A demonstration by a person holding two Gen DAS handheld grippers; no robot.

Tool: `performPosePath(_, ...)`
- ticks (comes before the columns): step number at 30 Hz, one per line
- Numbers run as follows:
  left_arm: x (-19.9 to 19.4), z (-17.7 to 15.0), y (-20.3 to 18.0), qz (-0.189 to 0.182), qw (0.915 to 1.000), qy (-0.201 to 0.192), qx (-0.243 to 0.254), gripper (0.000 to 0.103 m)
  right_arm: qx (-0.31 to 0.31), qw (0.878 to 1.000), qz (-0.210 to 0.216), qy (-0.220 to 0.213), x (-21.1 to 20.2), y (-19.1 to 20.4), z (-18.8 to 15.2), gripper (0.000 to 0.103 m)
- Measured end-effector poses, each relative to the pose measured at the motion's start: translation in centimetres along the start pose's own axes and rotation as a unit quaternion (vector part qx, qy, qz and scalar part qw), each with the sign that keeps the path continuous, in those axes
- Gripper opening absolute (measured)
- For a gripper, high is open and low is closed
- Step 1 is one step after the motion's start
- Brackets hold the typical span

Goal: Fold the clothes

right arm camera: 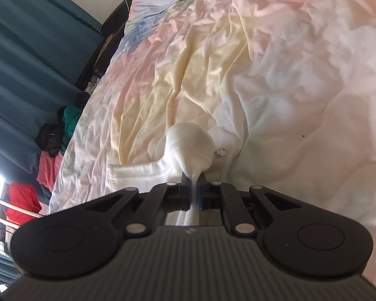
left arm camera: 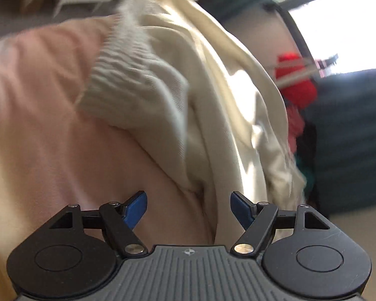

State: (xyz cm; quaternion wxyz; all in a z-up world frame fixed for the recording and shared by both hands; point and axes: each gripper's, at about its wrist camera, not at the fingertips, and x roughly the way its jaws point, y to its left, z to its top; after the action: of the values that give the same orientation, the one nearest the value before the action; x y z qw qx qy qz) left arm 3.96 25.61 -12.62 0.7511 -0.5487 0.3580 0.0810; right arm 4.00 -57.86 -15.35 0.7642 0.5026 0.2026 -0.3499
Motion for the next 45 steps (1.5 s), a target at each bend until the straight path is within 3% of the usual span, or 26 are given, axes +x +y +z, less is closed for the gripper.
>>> performPosePath(2,0.5,1.7,1.5,-0.02,0.9963,-0.036,-0.075,0.072,0.0,1.0,-0.001,-0.001,0.0,0.0,0.0,0.008)
performPosePath(5,1.0,3.0,1.4,-0.035,0.993,-0.069,-0.09,0.068,0.003,1.0,-0.001,-0.002,-0.1,0.0,0.0,0.008)
performPosePath(7,1.0,3.2,1.2,-0.022,0.9924,-0.08,-0.092,0.034,0.002,1.0,-0.003,-0.001,0.0,0.0,0.0,0.008)
performPosePath(10,0.2,3.5,1.3,-0.021,0.9919,-0.08,-0.097,0.022,-0.007,1.0,0.003,-0.004,-0.2,-0.1,0.0,0.008)
performPosePath(16,-7.3,5.7,-0.6,-0.022,0.9947,-0.096,-0.029,0.017,-0.011,1.0,-0.002,-0.009,-0.4,0.0,0.0,0.008)
performPosePath(19,-10.8,7.9,-1.6,-0.012,0.9969,-0.078,0.01,0.016,-0.008,1.0,-0.006,-0.019,-1.0,0.2,-0.1,0.008)
performPosePath(22,-12.8,7.8,-2.5,0.034,0.9964,-0.05,0.059,0.016,-0.015,0.998,-0.053,-0.034,-2.1,0.5,-0.5,0.008)
performPosePath(27,-12.3,6.8,-1.0,0.129,0.9841,-0.033,0.117,0.016,0.028,0.993,-0.118,-0.004,-1.8,-1.1,-1.5,0.008)
performPosePath(30,-10.9,6.0,0.7,0.163,0.9767,-0.028,0.137,0.02,0.025,0.992,-0.124,0.008,-1.5,-1.4,-1.6,0.008)
performPosePath(34,-10.5,6.1,1.1,0.165,0.971,-0.031,0.17,0.024,0.005,0.992,-0.121,0.012,-1.5,-1.1,-1.6,0.008)
performPosePath(38,-11.5,5.1,0.0,0.176,0.9586,-0.047,0.219,0.035,-0.001,0.993,-0.117,0.015,-1.6,-0.8,-1.5,0.011)
performPosePath(40,-12.1,4.5,-1.0,0.193,0.9488,-0.056,0.244,0.054,-0.006,0.993,-0.116,0.014,-1.7,-0.4,-1.4,0.015)
performPosePath(41,-12.7,3.9,-1.6,0.2,0.9442,-0.066,0.253,0.058,-0.016,0.993,-0.117,0.002,-2.1,0.0,-1.5,0.022)
performPosePath(42,-13.3,3.3,-2.3,0.207,0.938,-0.079,0.267,0.07,-0.026,0.993,-0.118,-0.011,-2.4,0.4,-1.5,0.025)
performPosePath(43,-13.8,2.6,-3.1,0.214,0.9285,-0.099,0.287,0.081,-0.037,0.992,-0.119,-0.023,-2.8,0.9,-1.5,0.035)
performPosePath(45,-14.9,0.7,-5.0,0.229,0.9054,-0.143,0.328,0.087,-0.058,0.99,-0.121,-0.048,-3.6,1.7,-1.6,0.047)
